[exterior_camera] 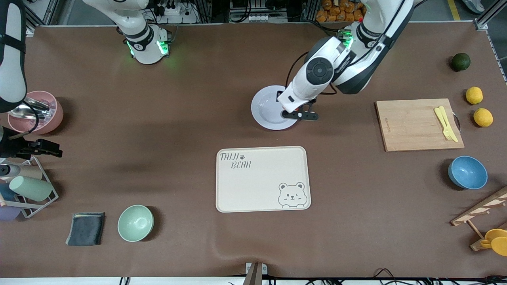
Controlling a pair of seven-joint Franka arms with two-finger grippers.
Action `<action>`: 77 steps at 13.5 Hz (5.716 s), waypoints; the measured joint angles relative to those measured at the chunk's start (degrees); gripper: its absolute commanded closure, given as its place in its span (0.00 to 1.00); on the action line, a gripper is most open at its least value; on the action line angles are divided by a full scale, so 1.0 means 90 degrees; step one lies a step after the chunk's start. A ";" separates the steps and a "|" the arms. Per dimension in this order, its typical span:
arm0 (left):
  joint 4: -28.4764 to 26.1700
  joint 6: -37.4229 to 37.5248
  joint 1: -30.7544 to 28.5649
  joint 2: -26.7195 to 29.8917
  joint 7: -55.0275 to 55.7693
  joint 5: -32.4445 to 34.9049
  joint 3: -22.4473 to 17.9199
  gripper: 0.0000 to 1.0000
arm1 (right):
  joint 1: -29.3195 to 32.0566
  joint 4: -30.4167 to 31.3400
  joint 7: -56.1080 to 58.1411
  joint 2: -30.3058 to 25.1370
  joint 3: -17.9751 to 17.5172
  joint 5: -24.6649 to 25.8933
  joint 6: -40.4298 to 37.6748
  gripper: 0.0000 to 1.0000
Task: Place orange and plate with both arms
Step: 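Lower the orange onto the white plate and open the left gripper, then reach the right gripper to the plate rim while the left gripper withdraws, then grip the white plate rim with the right gripper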
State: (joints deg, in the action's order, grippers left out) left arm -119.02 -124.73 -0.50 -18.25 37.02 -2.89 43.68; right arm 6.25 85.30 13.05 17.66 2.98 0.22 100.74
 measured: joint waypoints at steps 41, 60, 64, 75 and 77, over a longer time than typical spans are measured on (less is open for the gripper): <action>0.2743 0.2066 -0.2049 -0.0263 -0.1179 0.1961 -0.0563 0.00 | -0.1840 0.2138 0.0878 0.1854 -0.0220 -0.6181 0.0814 0.03; 0.2901 0.4384 0.0965 0.2448 -0.3982 0.0385 -0.4569 0.00 | -0.4698 0.4179 0.3972 0.1759 -0.0247 -1.0849 0.2543 0.38; 0.2992 0.4384 0.0952 0.2450 -0.3982 0.0281 -0.4617 0.00 | -0.5322 0.4287 0.4083 0.1757 -0.0268 -1.1862 0.2598 0.59; 0.3047 0.4343 0.0957 0.2618 -0.3934 0.0272 -0.4590 0.00 | -0.5548 0.4303 0.4352 0.1527 -0.0178 -1.2766 0.2867 1.00; 0.3047 0.4334 0.0953 0.2621 -0.3934 0.0272 -0.4595 0.00 | -0.5302 0.4310 0.4256 0.1347 -0.0175 -1.2766 0.2660 1.00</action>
State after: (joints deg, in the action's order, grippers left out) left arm -91.60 -85.72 8.08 5.34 1.62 -0.45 2.32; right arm -41.47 124.08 51.35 29.78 1.41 -114.68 124.69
